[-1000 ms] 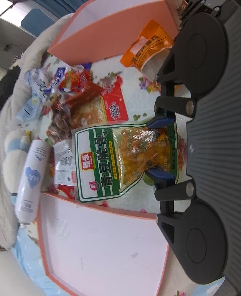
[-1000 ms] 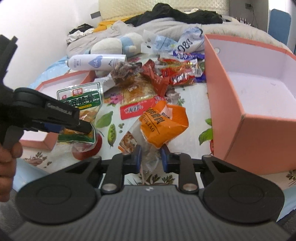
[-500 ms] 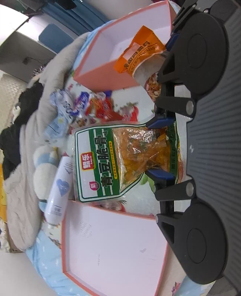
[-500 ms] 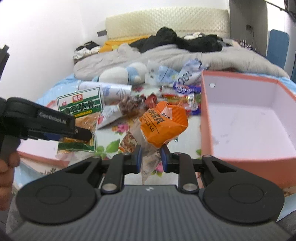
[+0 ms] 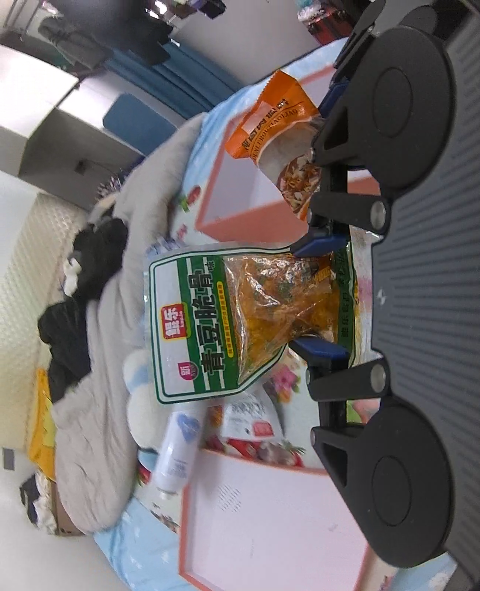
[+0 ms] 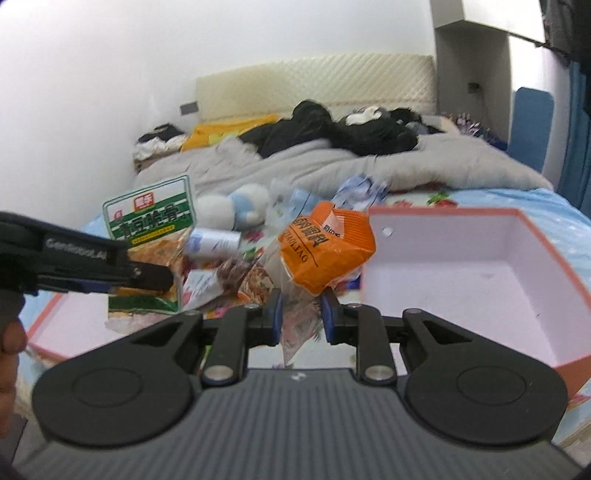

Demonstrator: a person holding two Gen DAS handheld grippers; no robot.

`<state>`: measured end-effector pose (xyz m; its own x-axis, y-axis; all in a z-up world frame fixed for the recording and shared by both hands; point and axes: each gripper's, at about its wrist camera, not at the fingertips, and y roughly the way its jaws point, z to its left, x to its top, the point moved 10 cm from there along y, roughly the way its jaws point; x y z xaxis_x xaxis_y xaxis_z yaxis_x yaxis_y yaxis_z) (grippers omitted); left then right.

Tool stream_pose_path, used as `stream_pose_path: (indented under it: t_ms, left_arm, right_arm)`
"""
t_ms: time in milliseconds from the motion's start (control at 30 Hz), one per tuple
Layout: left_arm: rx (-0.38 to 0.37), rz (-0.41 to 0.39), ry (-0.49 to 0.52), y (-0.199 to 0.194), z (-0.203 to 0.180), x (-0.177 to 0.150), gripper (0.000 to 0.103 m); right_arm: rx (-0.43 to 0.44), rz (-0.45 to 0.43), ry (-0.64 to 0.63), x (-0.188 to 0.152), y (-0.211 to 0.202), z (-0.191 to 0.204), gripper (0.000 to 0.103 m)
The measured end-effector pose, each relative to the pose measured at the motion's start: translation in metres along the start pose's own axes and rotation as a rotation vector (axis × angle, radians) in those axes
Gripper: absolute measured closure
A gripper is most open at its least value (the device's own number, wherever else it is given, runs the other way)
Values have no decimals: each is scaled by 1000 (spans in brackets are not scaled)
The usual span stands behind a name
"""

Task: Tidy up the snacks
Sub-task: 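Carry both packs into the pink box and open both grippers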

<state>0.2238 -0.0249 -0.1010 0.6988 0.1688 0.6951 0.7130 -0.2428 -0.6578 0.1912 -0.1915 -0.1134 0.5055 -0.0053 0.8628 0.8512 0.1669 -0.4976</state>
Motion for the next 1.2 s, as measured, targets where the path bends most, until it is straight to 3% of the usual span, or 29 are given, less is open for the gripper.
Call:
stream_pose_path:
  t_ms: [233,633,833,1200]
  left_arm:
    - [-58,-19,30,-10,-34,0,51]
    - [-142,-22,102,18,-106,17,51]
    - [-182,25,145,59,-152,14,51]
    - [-192,192,210,158,-189,-18,51]
  right_arm:
    - [-55,-48,-8,20,-10,-31,78]
    - [-114,-93,32,45,-16,-85,78]
    - [-168,-74,43,40,-8,-126,78]
    - [-218,85,119,-17,44,-196,78]
